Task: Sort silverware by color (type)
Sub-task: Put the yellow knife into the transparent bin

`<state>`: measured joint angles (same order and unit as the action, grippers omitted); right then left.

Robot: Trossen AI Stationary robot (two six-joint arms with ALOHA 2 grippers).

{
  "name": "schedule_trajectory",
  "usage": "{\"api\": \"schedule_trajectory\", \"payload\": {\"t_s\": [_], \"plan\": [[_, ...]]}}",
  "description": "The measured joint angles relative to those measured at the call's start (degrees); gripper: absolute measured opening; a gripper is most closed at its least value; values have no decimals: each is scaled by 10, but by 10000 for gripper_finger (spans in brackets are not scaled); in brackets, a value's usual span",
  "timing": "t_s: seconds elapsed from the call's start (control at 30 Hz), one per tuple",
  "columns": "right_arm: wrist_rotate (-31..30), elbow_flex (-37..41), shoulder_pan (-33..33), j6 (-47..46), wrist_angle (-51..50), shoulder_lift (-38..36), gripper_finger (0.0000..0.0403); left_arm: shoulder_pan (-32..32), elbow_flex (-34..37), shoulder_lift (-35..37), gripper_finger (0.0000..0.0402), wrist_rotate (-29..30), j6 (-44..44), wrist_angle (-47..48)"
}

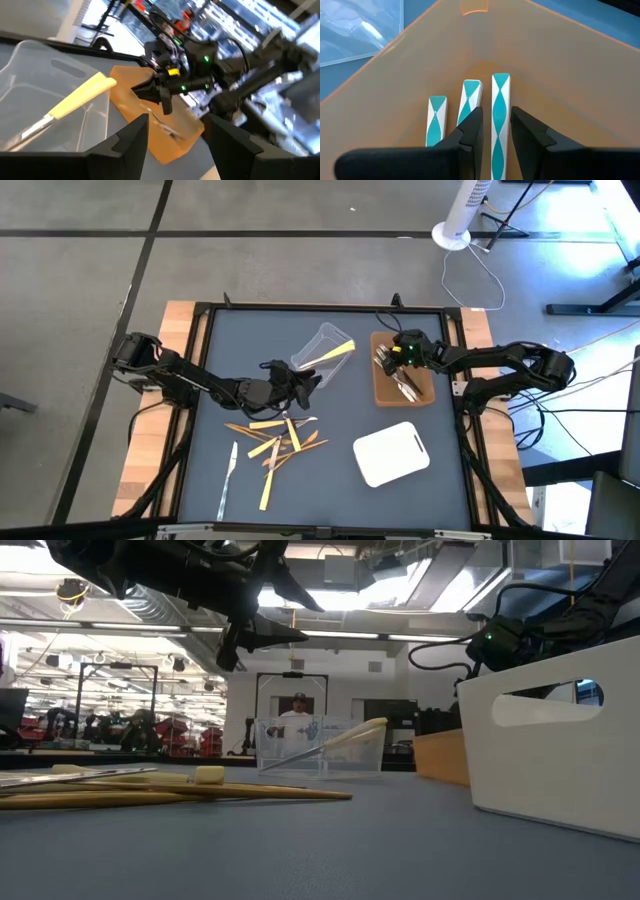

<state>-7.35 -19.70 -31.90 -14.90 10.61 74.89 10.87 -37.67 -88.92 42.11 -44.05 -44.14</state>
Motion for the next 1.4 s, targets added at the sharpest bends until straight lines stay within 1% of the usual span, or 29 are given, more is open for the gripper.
{"api": "schedule_trajectory", "payload": {"t_s": [0.1, 0.33, 0.5, 0.57, 0.67, 0.87, 0.97, 1.03, 1.2, 1.3, 1.4], "plan": [[0, 0, 0, 0, 0, 0, 86, 0, 0, 0, 188, -33, 58, 0], [0, 0, 0, 0, 0, 0, 86, 0, -1, 0, 188, -146, 161, -37], [0, 0, 0, 0, 0, 0, 86, 0, -34, 0, 188, -212, 249, -31], [0, 0, 0, 0, 0, 0, 86, -1, -58, 0, 188, -239, 285, 3], [0, 0, 0, 0, 0, 0, 86, -7, -104, 0, 188, -281, 326, 82], [0, 0, 0, 0, 0, 0, 86, -19, -206, 0, 188, -355, 362, 323], [1, 0, 0, 0, 0, 0, 86, -20, -242, 0, 188, -378, 385, 409], [0, 0, 0, 0, 0, 0, 86, -18, -252, 0, 188, -395, 405, 445], [0, 0, 0, 0, 0, 0, 86, -5, -252, 0, 188, -432, 451, 485], [1, 0, 0, 0, 0, 0, 86, 6, -252, 0, 188, -431, 469, 527], [1, 0, 0, 0, 0, 0, 86, 17, -252, 0, 188, -415, 493, 558]]}}
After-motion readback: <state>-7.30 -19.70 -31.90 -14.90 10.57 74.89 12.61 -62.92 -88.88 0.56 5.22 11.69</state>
